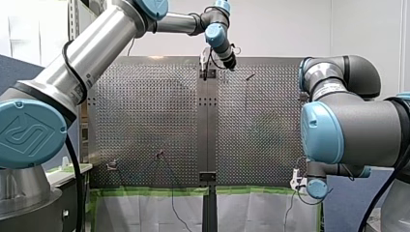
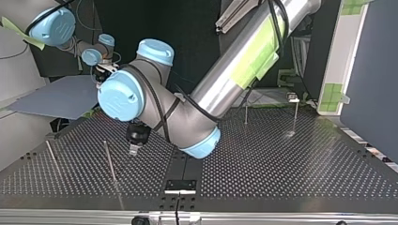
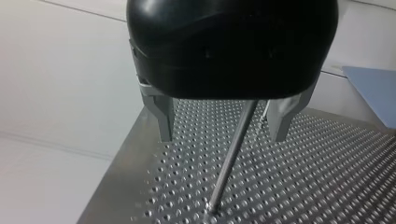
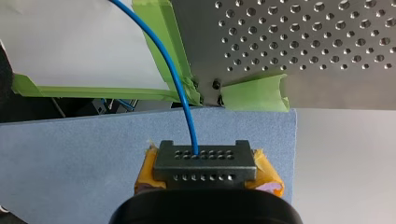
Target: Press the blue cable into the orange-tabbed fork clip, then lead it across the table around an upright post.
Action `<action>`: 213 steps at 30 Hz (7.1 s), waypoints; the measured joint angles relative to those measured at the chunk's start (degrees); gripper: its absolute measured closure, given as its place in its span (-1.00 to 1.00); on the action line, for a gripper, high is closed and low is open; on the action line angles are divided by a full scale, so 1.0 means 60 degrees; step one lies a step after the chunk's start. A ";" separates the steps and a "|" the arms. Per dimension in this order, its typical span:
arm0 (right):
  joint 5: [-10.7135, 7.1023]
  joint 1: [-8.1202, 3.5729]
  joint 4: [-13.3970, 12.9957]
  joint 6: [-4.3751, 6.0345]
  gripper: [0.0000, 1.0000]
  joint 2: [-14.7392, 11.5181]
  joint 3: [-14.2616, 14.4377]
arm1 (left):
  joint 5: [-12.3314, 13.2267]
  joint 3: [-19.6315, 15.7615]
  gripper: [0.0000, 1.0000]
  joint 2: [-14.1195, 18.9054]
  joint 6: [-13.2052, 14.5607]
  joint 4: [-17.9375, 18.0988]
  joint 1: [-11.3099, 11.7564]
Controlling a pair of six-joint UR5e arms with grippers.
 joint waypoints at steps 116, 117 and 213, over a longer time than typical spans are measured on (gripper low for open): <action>-0.0483 0.0158 0.0736 -0.0044 1.00 -0.0697 0.0013 | -0.1656 0.0254 -0.91 -0.0281 -0.0531 -0.0706 -0.0590; -0.0512 0.0180 0.0817 -0.0059 1.00 -0.0787 0.0013 | -0.1665 0.0140 -0.91 -0.0233 -0.0491 -0.0698 -0.0577; -0.1083 0.1217 0.3686 0.0616 1.00 -0.6998 -0.0341 | -0.1771 -0.1847 -0.91 0.0769 0.0165 0.0200 -0.0427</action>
